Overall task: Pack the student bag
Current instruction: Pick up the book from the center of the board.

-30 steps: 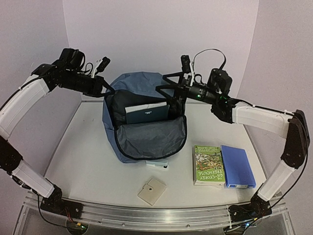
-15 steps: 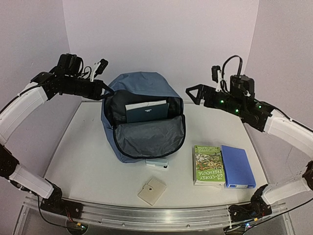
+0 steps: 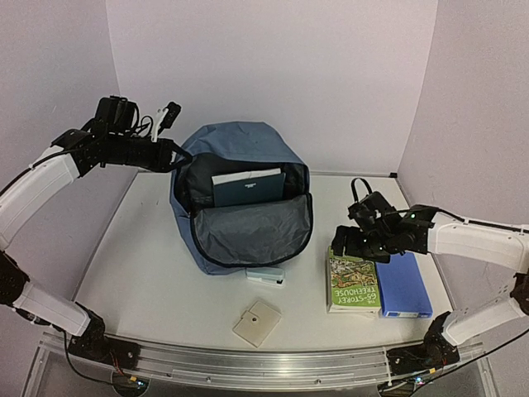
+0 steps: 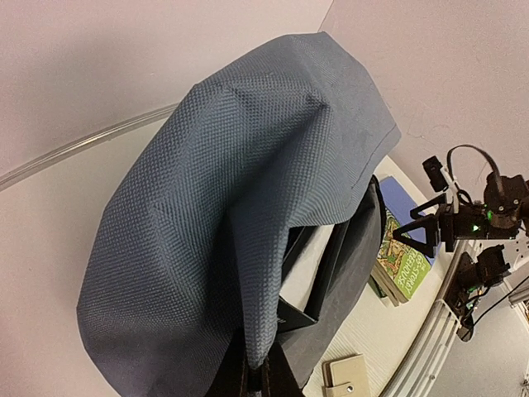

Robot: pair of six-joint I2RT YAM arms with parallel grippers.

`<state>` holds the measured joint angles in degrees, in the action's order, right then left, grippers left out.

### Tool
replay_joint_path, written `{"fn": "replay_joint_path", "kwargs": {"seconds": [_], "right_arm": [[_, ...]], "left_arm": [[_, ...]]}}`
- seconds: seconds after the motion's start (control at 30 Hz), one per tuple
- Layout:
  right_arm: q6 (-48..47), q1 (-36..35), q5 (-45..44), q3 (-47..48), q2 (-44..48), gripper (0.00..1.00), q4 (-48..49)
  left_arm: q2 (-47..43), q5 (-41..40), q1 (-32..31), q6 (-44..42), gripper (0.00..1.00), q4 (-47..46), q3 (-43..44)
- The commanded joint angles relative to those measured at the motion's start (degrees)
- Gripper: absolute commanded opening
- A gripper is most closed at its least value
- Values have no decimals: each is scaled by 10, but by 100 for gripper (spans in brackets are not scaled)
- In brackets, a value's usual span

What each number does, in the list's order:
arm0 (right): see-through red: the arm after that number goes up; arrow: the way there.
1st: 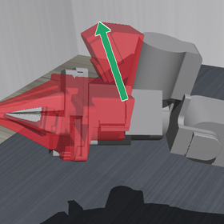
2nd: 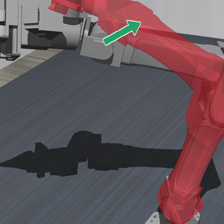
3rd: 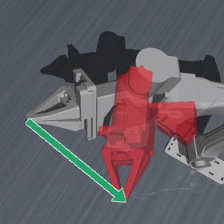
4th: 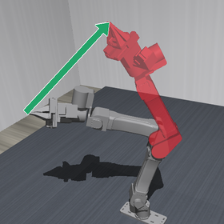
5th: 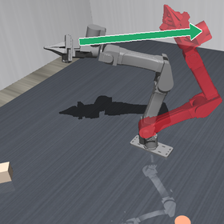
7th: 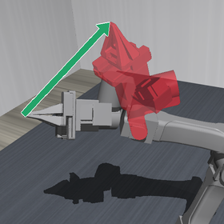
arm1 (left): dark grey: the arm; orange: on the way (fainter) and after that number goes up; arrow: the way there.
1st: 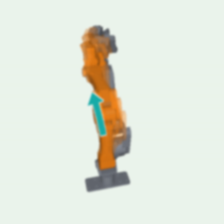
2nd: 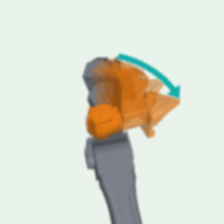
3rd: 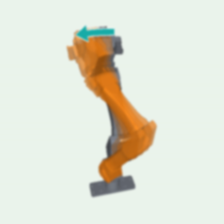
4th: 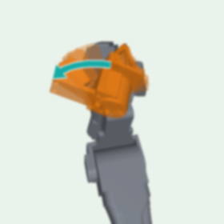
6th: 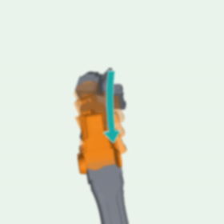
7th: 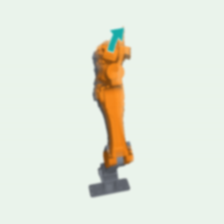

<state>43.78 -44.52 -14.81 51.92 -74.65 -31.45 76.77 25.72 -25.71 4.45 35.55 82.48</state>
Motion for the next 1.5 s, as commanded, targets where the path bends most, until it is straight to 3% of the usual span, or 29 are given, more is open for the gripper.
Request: {"fn": "replay_joint_path", "kwargs": {"seconds": [0.0,0.5,0.7,0.9,1.1,1.23,1.37,1.47], "right_arm": [[48,3,-28,-29,-28,98,-24],[28,60,72,-124,-28,98,57],[11,60,151,-124,-11,87,108],[-3,59,192,-126,-30,83,141],[21,61,174,-156,-63,91,152],[31,65,201,-169,-68,91,186],[51,67,238,-188,-66,82,237],[67,70,233,-207,-70,70,256]], "left_arm": [[-19,-8,1,-6,0,-18,-17],[-20,-2,1,-12,0,-21,-25],[-13,-4,1,-11,0,-19,-23],[-10,-8,1,-7,0,-18,-20],[-11,-16,1,-4,8,-1,-9],[-22,-16,1,-1,14,4,-16],[-25,-21,0,3,15,8,-23],[-26,-19,1,6,15,9,-23]]}}
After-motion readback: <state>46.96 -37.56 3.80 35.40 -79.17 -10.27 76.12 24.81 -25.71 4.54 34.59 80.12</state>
